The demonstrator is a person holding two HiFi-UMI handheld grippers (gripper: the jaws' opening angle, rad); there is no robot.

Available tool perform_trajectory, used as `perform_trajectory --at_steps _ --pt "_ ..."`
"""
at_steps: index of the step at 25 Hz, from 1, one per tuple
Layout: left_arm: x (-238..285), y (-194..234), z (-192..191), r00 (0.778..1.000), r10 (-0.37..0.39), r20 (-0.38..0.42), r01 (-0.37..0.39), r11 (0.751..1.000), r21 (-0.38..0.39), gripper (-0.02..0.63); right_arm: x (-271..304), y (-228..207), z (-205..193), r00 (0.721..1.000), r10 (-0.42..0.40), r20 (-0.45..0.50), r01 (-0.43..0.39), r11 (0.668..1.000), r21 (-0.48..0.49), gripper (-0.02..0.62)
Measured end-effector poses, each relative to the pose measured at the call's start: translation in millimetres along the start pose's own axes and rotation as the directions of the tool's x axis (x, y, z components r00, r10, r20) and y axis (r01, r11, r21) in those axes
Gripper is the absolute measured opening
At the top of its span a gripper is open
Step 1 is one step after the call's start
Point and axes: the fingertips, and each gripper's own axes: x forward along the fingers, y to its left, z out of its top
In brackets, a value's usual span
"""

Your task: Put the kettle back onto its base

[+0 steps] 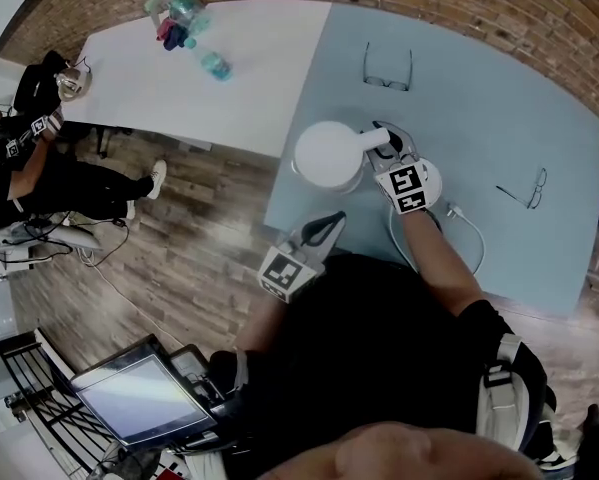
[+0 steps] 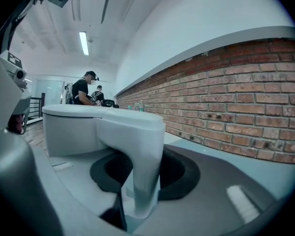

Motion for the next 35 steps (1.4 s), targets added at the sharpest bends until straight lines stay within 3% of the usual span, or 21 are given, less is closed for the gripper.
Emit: perform_trajectory --at_steps 11,35 --pt "-4.5 -0.6 0.0 1.000 0.014 -0.002 -0.014 1.000 0.004 0.002 5.9 -8.2 -12.0 0.999 -0.037 -0.002 0.037 0.999 -0.004 0.072" --pt "-12.9 -6.5 2.2 0.999 0.033 -0.001 -0.033 0.999 0.019 0.002 5.5 -9.0 -7.4 0.999 -0.016 0.052 0.011 0.995 0.100 0.089"
